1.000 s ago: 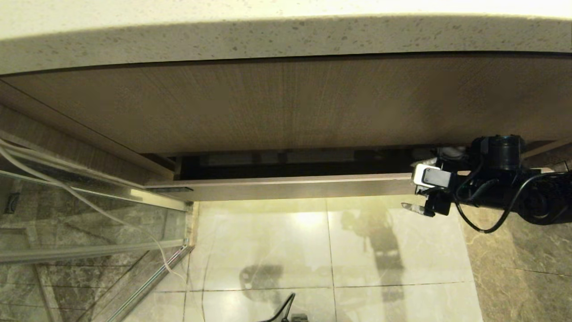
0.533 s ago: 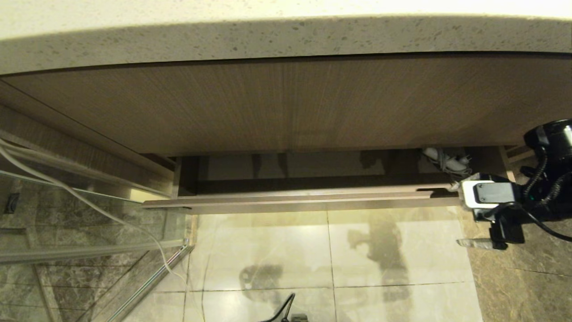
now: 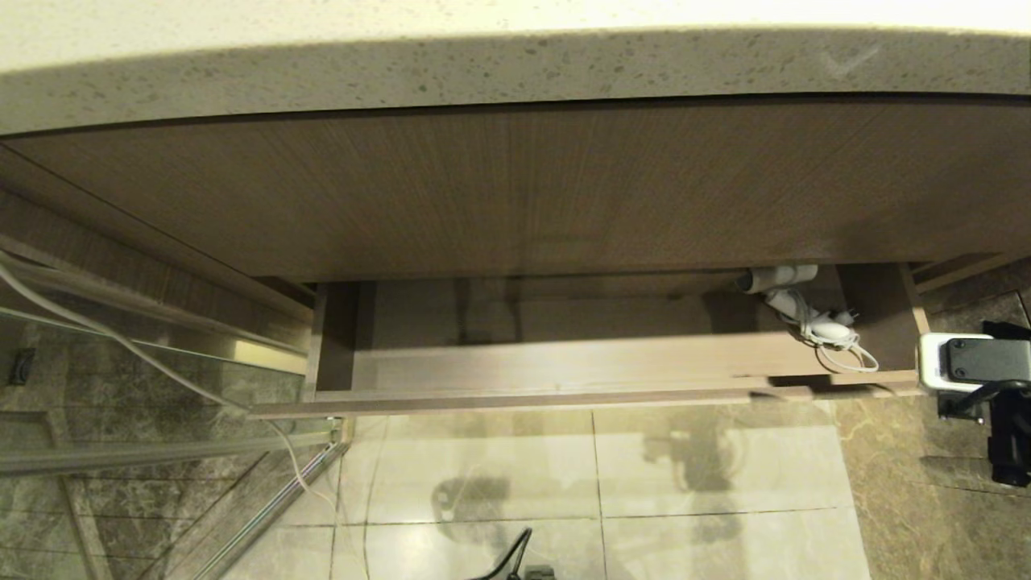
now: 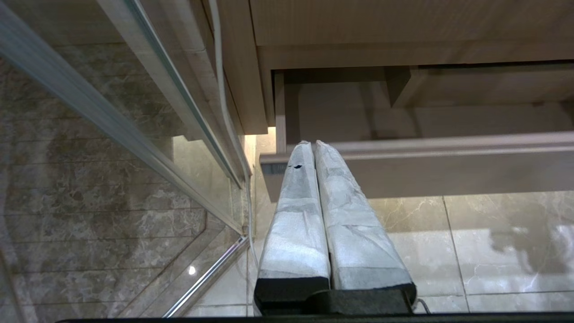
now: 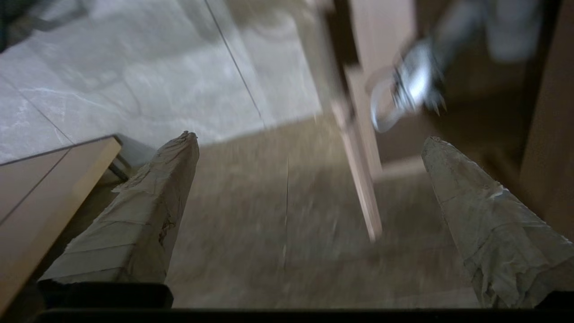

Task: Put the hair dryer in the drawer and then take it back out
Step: Pull open the drawer

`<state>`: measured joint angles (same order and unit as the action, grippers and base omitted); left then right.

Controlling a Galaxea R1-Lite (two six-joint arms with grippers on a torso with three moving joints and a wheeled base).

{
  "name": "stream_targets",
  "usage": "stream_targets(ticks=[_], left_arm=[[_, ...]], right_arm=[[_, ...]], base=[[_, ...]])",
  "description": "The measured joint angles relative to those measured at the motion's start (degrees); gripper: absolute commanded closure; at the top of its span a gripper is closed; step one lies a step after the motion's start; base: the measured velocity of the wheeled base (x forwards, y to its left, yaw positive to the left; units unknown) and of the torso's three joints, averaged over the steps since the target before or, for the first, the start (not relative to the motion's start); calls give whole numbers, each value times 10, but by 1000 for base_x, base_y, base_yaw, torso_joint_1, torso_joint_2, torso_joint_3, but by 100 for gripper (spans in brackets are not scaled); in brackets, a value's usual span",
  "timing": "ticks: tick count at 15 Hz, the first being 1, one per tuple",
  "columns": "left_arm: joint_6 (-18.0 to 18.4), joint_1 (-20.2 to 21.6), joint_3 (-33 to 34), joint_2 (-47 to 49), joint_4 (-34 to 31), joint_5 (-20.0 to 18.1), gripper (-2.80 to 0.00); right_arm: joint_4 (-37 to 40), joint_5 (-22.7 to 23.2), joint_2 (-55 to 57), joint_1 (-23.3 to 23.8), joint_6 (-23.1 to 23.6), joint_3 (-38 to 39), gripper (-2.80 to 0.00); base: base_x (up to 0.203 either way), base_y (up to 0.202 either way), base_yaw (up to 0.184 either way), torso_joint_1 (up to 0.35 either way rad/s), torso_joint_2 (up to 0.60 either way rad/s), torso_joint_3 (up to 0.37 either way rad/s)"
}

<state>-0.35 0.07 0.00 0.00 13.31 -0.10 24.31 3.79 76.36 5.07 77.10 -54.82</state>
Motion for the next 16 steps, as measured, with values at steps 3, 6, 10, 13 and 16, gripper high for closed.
stream_targets(ticks=[3,6,10,13,16], left_arm=[[0,0,0,0,0,0,0],[0,0,0,0,0,0,0],[0,0,0,0,0,0,0],[0,0,0,0,0,0,0],[0,0,0,0,0,0,0]], right_arm=[[-31,-99,-10,15,-88,1,-280],[-44,-149,-10,44,-152,-1,-280],[-64,-163,0,87,-188,-5,-280],[-106,-225,21,101,-243,-9,-280],[-116,-275,51,104,-316,-21,-280]], base=[[0,0,0,0,0,0],[0,0,0,0,0,0],[0,0,0,0,0,0],[0,0,0,0,0,0],[0,0,0,0,0,0]])
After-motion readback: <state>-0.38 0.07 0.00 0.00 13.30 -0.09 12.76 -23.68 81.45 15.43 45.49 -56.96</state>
